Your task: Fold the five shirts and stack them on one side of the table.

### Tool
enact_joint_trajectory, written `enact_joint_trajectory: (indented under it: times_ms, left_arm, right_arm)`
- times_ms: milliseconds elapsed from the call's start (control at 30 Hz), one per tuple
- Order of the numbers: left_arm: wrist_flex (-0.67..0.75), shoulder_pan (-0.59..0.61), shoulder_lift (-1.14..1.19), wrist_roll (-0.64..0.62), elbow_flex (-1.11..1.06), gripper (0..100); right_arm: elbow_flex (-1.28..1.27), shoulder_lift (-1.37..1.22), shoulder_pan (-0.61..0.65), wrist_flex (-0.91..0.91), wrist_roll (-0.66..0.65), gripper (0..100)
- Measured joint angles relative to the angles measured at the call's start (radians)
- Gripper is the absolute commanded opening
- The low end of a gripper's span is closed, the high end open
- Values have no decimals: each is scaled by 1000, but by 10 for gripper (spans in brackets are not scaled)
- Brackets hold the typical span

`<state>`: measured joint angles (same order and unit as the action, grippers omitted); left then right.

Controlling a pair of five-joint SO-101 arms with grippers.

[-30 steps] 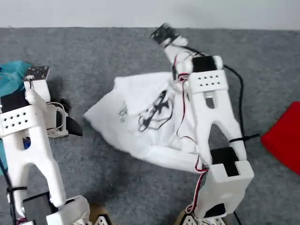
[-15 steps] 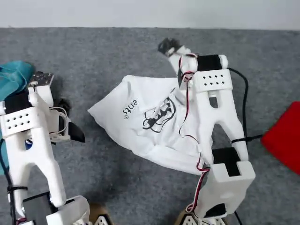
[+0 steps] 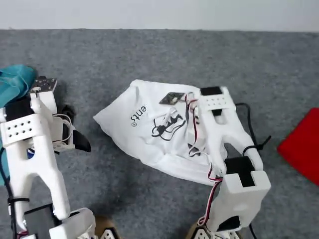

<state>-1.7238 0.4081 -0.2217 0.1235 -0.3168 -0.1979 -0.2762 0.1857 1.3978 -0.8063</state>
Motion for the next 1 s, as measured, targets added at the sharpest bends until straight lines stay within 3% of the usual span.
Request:
enact_joint_trajectory:
  times_ms: [133,200,367,633,767,867,1000]
  left_arm:
    - [0,0,0,0,0,297]
    - [0,0,0,0,0,297]
    - [0,0,0,0,0,297]
    - [0,0,-2,0,0,297]
    - [0,0,-2,0,0,297]
    - [0,0,-2,0,0,297]
    - [0,0,-2,0,0,297]
  right_arm:
    - [-57,0,-18,-157,-52,0]
    - [-57,2,-46,-183,-58,37]
    - [-57,60,-152,-181,-87,9]
    - [41,169,-282,-178,-255,8]
    - [106,164,-321,-301,-253,10]
    - [149,100,-362,-434,-216,105]
    - [241,15,-402,-404,-189,302]
